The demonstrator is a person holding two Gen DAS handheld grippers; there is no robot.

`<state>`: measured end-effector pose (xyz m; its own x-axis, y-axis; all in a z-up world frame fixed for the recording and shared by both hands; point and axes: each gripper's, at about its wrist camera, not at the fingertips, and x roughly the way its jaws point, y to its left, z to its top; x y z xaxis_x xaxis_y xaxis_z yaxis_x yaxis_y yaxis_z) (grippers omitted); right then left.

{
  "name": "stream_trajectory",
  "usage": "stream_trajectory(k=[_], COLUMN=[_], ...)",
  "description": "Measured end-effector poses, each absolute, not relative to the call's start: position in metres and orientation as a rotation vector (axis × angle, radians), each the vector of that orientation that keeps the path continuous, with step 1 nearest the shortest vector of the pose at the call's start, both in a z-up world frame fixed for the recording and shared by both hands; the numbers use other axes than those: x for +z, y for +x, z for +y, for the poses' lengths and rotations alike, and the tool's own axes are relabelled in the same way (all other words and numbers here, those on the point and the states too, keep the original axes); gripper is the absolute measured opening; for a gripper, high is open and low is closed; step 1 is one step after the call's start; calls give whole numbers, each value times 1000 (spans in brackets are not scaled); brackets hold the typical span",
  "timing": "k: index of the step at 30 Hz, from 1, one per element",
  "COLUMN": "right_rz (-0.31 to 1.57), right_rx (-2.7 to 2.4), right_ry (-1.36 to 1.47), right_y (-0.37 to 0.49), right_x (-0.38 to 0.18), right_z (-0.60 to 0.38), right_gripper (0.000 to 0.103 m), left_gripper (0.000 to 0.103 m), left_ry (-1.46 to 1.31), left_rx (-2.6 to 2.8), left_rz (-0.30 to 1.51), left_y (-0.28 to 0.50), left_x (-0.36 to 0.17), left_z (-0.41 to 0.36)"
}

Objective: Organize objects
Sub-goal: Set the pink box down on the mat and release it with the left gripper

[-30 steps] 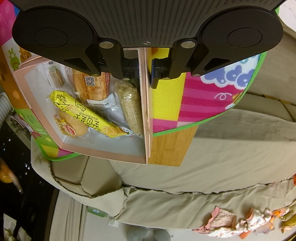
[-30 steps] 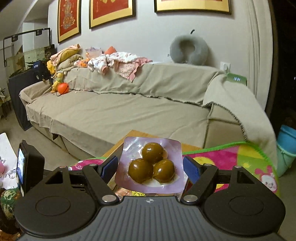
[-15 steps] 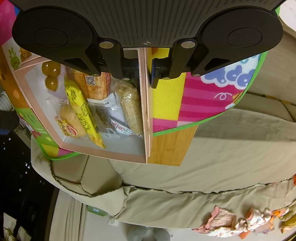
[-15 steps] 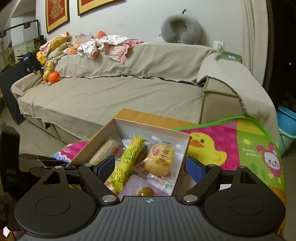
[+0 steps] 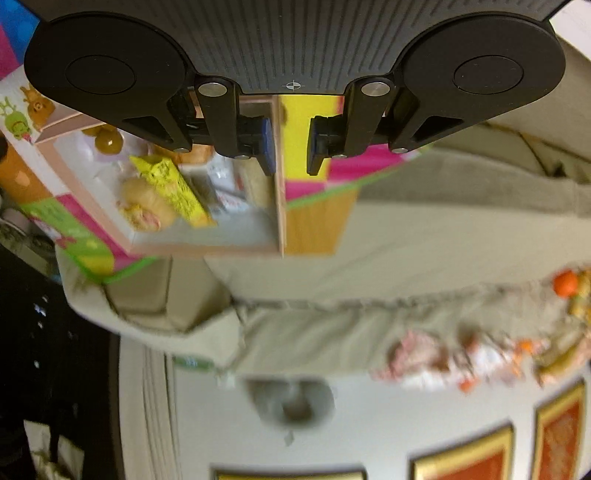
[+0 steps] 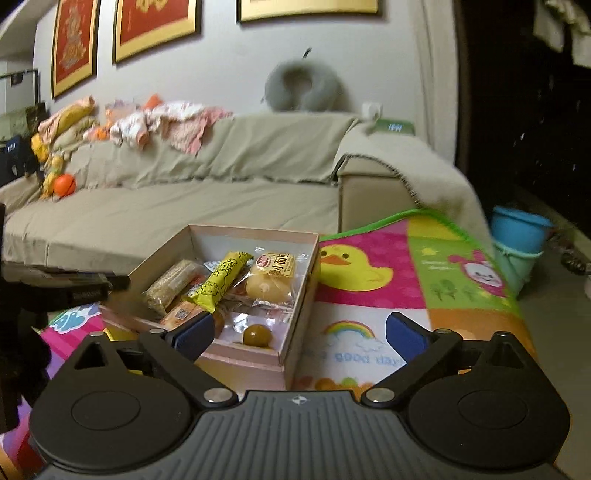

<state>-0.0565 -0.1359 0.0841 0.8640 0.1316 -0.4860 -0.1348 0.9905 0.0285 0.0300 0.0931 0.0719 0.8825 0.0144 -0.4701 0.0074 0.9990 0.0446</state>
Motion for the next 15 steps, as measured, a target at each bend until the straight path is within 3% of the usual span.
stream_trajectory(k=[6, 15], right_rz=[483, 620], right_rx=[124, 78], right_ry=[4, 61], right_y=[-107, -142], right_x=[56, 8], right_z=[-131, -112], right_gripper=[103, 103], left_gripper=[20, 20], left_ry=[-27, 16], left_rx=[32, -45], left_rz=[284, 484], left_y=[-62, -118], left_x=[82, 23], left_z=[94, 63])
